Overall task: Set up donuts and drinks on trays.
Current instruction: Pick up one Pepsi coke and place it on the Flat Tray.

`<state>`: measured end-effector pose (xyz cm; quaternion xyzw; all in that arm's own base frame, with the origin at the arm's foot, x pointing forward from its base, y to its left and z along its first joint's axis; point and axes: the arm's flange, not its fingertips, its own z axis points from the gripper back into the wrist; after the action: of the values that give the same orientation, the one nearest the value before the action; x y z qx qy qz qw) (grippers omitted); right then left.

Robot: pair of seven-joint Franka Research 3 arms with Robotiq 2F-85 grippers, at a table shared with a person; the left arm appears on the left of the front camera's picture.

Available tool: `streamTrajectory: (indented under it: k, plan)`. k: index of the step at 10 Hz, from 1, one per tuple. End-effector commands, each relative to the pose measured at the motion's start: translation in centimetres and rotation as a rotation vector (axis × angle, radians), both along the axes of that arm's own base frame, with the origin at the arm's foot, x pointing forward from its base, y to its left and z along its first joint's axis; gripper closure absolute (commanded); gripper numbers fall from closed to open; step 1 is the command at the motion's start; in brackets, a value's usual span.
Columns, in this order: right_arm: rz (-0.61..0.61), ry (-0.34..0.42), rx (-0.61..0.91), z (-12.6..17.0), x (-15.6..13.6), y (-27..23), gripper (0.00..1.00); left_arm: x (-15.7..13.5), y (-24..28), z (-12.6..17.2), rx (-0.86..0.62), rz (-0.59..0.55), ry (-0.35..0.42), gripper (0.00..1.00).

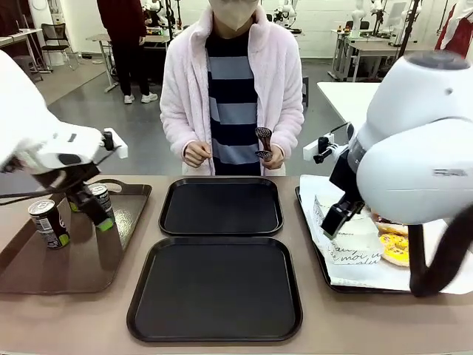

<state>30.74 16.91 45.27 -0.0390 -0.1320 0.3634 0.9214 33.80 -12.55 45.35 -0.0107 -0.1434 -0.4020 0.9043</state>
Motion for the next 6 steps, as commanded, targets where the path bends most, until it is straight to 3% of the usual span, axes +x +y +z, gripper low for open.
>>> streamTrajectory:
  k: [1, 2, 3, 5, 6]
  plan:
    - [0.034, -0.032, -0.025, -1.0, -6.5, -1.9, 0.00, -8.2, 3.7, -1.6, 0.008, -0.053, 0.011, 0.00]
    - [0.054, -0.111, 0.023, -1.7, -6.3, -2.4, 0.00, -8.6, 3.4, -2.6, 0.035, -0.017, -0.162, 0.00]
    - [0.019, 0.002, -0.020, 1.6, -2.1, 0.2, 0.00, -1.8, 0.7, 1.8, 0.009, -0.021, 0.022, 0.00]
    - [0.019, 0.002, -0.020, 1.6, -2.1, 0.2, 0.00, -1.8, 0.7, 1.8, 0.009, -0.021, 0.022, 0.00]
    - [0.033, -0.025, -0.010, 2.9, -3.0, 0.3, 0.00, -2.6, 1.1, 3.3, 0.020, -0.026, -0.014, 0.00]
